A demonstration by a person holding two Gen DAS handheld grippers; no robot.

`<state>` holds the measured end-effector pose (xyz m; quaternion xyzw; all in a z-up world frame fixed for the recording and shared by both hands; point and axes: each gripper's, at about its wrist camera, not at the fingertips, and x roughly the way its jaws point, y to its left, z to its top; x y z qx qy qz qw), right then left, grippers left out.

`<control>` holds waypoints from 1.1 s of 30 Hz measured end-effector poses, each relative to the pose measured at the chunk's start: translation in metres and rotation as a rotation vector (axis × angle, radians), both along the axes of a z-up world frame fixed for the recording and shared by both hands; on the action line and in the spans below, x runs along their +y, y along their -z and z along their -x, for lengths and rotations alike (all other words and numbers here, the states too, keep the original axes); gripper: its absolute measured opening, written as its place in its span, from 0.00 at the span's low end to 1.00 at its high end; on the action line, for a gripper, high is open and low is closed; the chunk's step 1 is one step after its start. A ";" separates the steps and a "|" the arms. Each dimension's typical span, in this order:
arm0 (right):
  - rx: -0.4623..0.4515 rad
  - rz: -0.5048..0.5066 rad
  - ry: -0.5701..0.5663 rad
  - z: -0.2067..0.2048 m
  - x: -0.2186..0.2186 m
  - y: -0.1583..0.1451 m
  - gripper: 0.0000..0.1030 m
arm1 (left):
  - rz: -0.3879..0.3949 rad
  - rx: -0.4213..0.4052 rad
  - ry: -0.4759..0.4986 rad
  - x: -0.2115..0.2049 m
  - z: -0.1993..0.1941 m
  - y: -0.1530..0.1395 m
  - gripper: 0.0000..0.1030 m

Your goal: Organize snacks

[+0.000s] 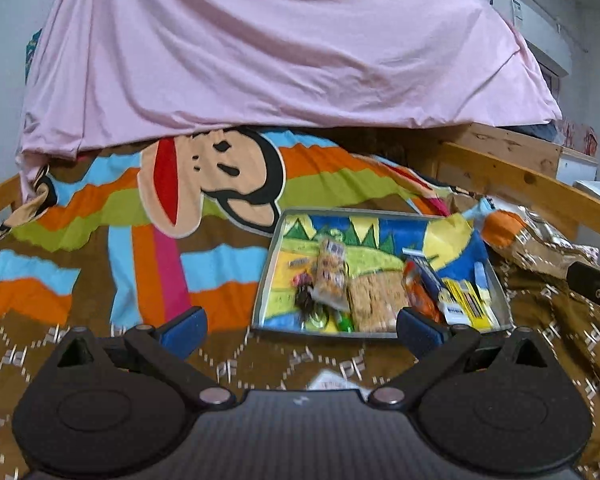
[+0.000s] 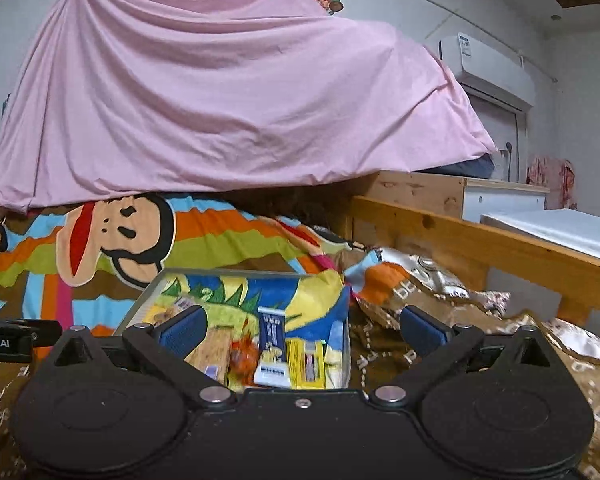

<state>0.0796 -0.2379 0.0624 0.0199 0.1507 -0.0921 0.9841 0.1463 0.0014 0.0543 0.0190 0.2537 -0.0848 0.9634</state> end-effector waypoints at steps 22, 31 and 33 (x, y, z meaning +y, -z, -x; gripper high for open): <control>0.290 -0.044 -0.074 0.064 0.009 0.038 0.99 | -0.170 0.209 0.013 -0.004 0.064 0.032 1.00; 0.332 -0.029 -0.113 0.062 0.022 0.046 0.99 | -0.193 0.206 0.015 -0.009 0.064 0.033 1.00; 0.338 -0.025 -0.117 0.060 0.022 0.046 0.99 | -0.193 0.213 0.015 -0.010 0.062 0.035 1.00</control>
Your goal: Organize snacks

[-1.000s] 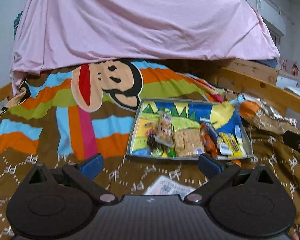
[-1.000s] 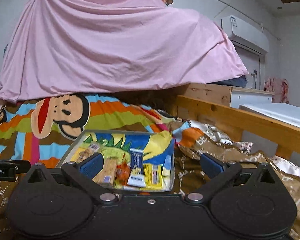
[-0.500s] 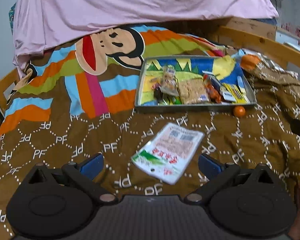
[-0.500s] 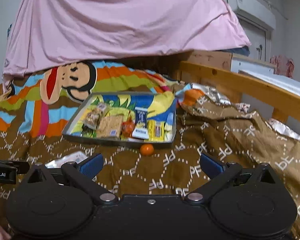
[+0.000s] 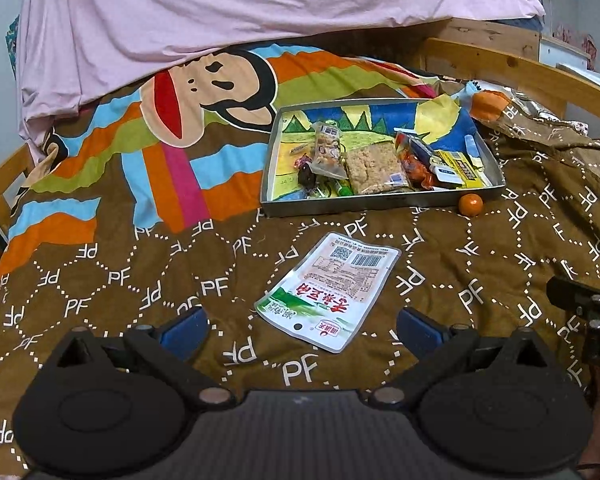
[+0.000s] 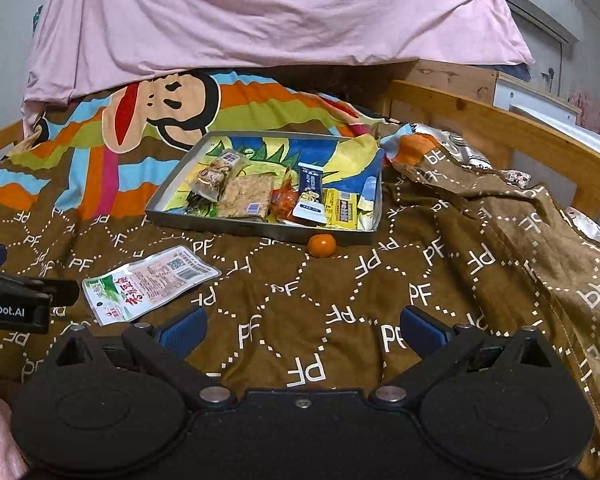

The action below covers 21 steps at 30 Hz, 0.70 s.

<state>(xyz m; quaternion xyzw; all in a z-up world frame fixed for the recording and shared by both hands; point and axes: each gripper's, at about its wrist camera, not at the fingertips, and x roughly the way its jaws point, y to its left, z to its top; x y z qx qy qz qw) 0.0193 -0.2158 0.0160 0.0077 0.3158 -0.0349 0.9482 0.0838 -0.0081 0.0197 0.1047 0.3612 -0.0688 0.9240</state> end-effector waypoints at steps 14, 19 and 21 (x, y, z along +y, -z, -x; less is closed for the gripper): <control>0.050 -0.002 -0.026 -0.011 0.003 0.009 0.99 | -0.034 0.100 -0.031 0.000 -0.027 0.006 1.00; 0.060 -0.001 -0.036 -0.017 0.005 0.012 0.99 | -0.066 0.116 0.003 -0.001 -0.040 0.009 1.00; 0.063 0.002 -0.043 -0.020 0.007 0.012 0.99 | -0.074 0.121 0.017 -0.003 -0.045 0.010 1.00</control>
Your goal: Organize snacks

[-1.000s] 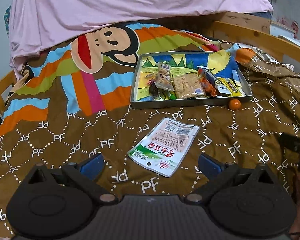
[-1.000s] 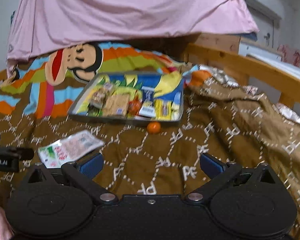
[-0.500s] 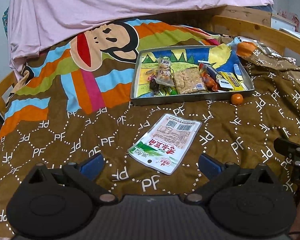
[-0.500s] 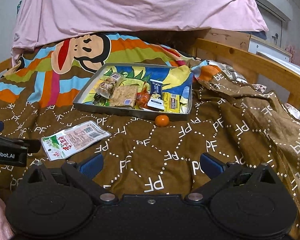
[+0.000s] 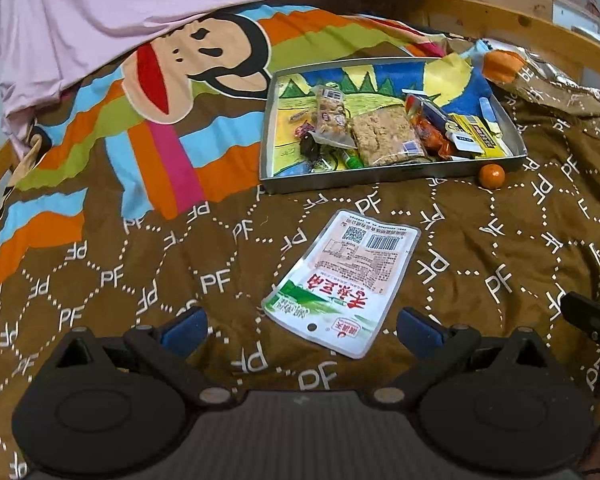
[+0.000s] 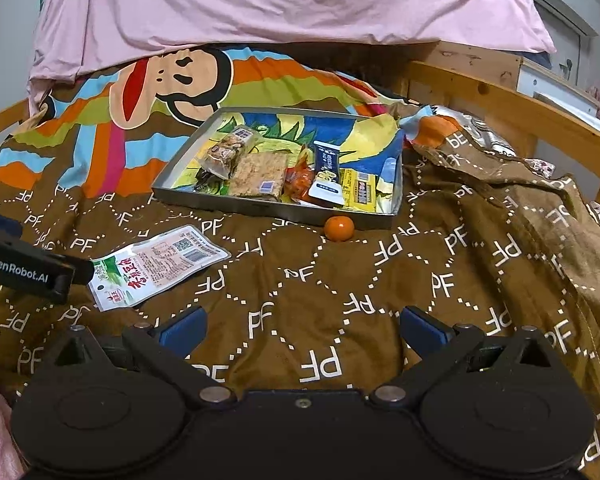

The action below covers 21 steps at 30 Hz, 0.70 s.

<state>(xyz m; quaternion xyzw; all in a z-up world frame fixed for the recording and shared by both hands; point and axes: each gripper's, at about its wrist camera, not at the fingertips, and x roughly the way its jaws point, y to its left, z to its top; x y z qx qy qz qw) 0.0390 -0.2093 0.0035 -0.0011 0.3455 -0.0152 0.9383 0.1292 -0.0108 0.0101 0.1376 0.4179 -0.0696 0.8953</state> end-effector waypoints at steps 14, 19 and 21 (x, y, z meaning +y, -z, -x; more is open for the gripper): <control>-0.002 0.030 -0.152 -0.038 -0.007 0.003 0.99 | 0.017 0.086 0.171 -0.004 -0.050 0.021 1.00; -0.016 0.042 -0.227 -0.065 -0.013 0.013 0.99 | 0.035 0.115 0.245 -0.008 -0.069 0.035 1.00; -0.021 0.008 -0.232 -0.078 -0.017 0.018 0.99 | 0.041 0.127 0.262 -0.009 -0.075 0.040 1.00</control>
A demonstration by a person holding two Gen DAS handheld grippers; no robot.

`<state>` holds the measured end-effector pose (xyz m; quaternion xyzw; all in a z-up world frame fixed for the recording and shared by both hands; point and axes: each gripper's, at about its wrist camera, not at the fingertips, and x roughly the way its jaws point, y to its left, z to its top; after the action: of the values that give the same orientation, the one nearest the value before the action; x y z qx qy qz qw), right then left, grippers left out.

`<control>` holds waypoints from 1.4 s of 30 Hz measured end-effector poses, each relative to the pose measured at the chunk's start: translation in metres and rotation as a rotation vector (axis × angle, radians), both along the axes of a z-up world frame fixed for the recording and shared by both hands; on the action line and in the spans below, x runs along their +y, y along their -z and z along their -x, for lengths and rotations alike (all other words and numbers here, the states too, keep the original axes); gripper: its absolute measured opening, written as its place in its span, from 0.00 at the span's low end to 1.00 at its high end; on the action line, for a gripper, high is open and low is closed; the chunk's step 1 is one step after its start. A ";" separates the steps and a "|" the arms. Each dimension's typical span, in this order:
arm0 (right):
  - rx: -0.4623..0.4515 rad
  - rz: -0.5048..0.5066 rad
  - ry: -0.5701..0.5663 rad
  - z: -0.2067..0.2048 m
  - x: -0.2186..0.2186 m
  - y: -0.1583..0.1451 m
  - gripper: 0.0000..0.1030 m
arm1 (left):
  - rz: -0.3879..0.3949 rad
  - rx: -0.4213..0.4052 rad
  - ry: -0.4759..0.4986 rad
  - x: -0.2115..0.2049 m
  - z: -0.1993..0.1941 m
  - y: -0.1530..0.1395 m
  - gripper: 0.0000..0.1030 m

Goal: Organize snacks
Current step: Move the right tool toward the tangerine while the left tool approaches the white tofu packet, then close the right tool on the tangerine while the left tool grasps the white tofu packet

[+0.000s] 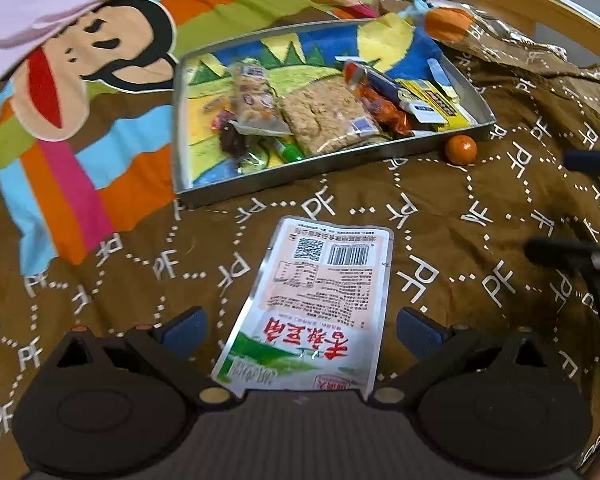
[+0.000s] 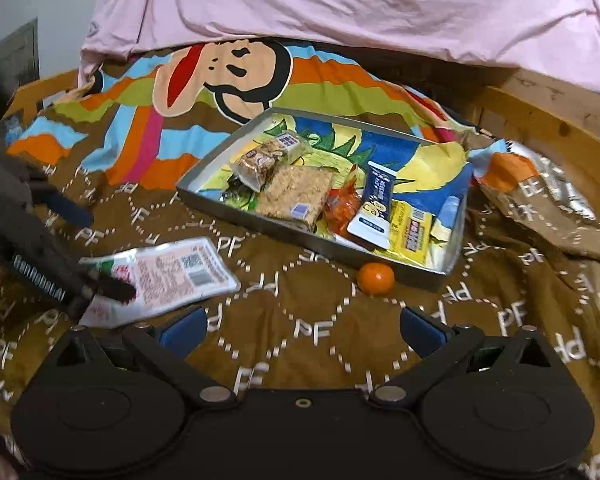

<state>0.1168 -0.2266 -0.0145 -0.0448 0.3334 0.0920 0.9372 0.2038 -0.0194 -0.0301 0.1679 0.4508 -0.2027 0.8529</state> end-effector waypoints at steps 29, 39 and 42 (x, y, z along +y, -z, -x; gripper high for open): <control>0.061 -0.132 0.232 -0.107 -0.034 0.067 0.48 | 0.065 0.177 -0.006 -0.007 -0.044 0.044 0.99; 0.083 -0.165 0.241 -0.101 -0.031 0.064 0.35 | 0.195 0.246 -0.042 -0.012 -0.042 0.037 0.92; 0.086 -0.167 0.218 -0.097 -0.023 0.061 0.35 | 0.228 0.252 -0.057 -0.017 -0.039 0.036 0.90</control>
<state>0.2135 -0.2500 -0.0755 0.0735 0.3673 0.0191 0.9270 0.2431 -0.0368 -0.0666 0.0305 0.5331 -0.2476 0.8085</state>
